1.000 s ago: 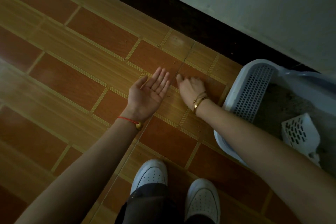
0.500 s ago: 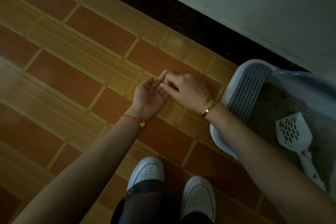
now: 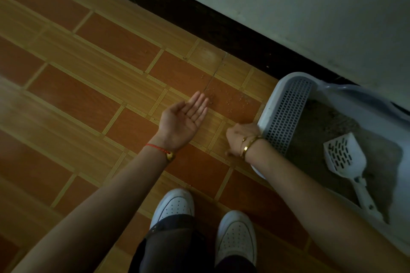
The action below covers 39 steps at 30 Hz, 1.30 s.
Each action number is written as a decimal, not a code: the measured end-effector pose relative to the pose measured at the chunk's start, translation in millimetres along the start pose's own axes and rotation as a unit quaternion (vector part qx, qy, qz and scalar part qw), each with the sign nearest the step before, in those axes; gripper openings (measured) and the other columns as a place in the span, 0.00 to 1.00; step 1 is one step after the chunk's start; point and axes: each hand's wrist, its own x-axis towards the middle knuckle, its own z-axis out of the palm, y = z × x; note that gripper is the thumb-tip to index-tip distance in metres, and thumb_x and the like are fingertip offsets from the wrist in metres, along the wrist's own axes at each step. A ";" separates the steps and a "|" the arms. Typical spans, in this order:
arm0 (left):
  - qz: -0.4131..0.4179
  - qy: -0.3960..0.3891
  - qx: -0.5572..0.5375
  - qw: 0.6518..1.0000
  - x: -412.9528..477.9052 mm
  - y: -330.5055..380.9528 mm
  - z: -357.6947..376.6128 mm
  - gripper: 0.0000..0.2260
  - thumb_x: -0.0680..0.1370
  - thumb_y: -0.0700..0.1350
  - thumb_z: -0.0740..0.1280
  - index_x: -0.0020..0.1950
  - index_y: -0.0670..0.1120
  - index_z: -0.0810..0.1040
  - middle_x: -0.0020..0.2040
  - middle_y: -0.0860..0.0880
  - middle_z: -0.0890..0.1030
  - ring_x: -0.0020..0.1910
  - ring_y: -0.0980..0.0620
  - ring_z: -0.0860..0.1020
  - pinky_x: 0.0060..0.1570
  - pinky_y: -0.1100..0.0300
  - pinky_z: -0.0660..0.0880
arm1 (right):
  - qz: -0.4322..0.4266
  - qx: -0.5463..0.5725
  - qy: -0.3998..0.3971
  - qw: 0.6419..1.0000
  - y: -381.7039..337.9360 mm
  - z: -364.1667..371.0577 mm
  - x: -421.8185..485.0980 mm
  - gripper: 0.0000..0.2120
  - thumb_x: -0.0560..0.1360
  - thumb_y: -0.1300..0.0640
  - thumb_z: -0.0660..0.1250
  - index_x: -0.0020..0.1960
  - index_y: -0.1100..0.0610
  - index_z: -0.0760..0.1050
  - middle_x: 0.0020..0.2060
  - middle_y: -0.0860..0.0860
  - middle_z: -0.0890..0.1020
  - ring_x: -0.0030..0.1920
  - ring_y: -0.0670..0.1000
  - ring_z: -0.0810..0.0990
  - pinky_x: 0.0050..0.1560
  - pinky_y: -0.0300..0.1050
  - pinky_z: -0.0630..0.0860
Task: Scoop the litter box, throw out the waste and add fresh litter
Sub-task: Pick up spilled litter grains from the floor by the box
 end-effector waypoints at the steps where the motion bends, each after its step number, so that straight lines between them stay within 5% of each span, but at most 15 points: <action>1: -0.002 0.000 -0.001 1.000 -0.6 -1.3 -0.7 0.20 0.83 0.44 0.50 0.61 0.37 0.78 0.60 0.41 0.81 0.61 0.45 0.79 0.69 0.52 0.69 | 0.003 -0.001 0.011 1.000 -3.8 4.5 0.8 0.22 0.74 0.45 0.69 0.61 0.58 0.75 0.60 0.54 0.79 0.61 0.55 0.77 0.62 0.51 0.69; 6: -0.007 -0.004 0.001 1.000 -3.3 -3.7 -0.6 0.20 0.83 0.44 0.49 0.62 0.37 0.77 0.59 0.41 0.82 0.60 0.45 0.79 0.68 0.53 0.69 | 0.002 0.007 0.073 0.997 -10.0 16.0 2.9 0.09 0.79 0.56 0.63 0.56 0.57 0.78 0.51 0.52 0.82 0.51 0.52 0.80 0.42 0.44 0.71; 11: -0.007 -0.007 0.007 1.000 -3.3 -4.7 -0.5 0.20 0.83 0.44 0.49 0.61 0.38 0.78 0.60 0.42 0.82 0.61 0.45 0.79 0.69 0.53 0.68 | -0.006 0.000 0.088 0.996 -11.8 18.5 5.0 0.14 0.78 0.67 0.57 0.58 0.58 0.77 0.54 0.53 0.81 0.52 0.52 0.80 0.44 0.44 0.73; 24: -0.001 0.012 0.010 1.000 -1.2 -1.6 -5.4 0.19 0.83 0.44 0.51 0.62 0.38 0.78 0.61 0.42 0.81 0.62 0.45 0.78 0.70 0.52 0.68 | 0.004 0.029 0.074 0.997 -14.8 21.4 10.5 0.08 0.79 0.57 0.64 0.56 0.56 0.78 0.51 0.52 0.82 0.50 0.51 0.81 0.41 0.42 0.73; 33: 0.007 0.020 0.000 1.000 1.9 4.2 -7.6 0.19 0.82 0.44 0.51 0.63 0.38 0.77 0.62 0.41 0.80 0.64 0.45 0.77 0.70 0.52 0.68 | 0.003 0.048 0.067 0.997 -13.8 17.8 8.7 0.11 0.78 0.63 0.61 0.58 0.58 0.78 0.54 0.54 0.81 0.53 0.53 0.80 0.43 0.43 0.72; 39: 0.013 0.015 0.012 1.000 0.2 4.1 -7.0 0.18 0.82 0.44 0.52 0.62 0.38 0.77 0.61 0.41 0.81 0.64 0.45 0.77 0.70 0.52 0.68 | 0.011 0.128 0.099 0.987 -12.0 15.2 9.0 0.08 0.77 0.53 0.67 0.52 0.56 0.79 0.48 0.53 0.82 0.46 0.52 0.81 0.38 0.41 0.74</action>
